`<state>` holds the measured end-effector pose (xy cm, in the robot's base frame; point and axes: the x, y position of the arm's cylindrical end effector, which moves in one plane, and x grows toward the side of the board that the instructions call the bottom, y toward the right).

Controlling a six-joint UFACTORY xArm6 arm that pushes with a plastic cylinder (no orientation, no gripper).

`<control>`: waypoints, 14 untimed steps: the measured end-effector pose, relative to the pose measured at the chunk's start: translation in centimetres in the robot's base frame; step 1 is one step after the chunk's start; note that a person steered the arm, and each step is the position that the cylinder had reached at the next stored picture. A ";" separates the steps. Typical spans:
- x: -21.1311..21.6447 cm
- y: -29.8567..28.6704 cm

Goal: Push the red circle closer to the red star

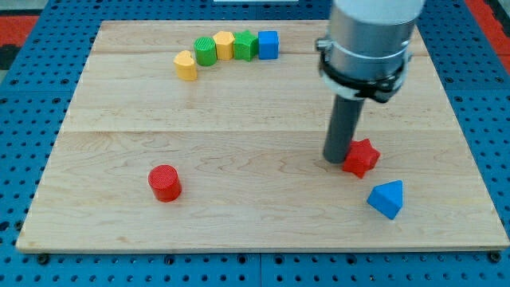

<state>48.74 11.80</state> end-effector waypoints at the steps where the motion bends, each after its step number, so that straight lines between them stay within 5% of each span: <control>1: -0.2 1.3; 3: 1.7 -15.3; 4: 9.8 -13.0; 5: 10.5 -21.3; 6: 6.9 -26.6; 7: 1.3 -26.8; 8: -1.9 -21.0; 10: 1.2 -29.3; 11: 4.4 -24.6; 14: -2.1 -10.1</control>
<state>46.63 1.74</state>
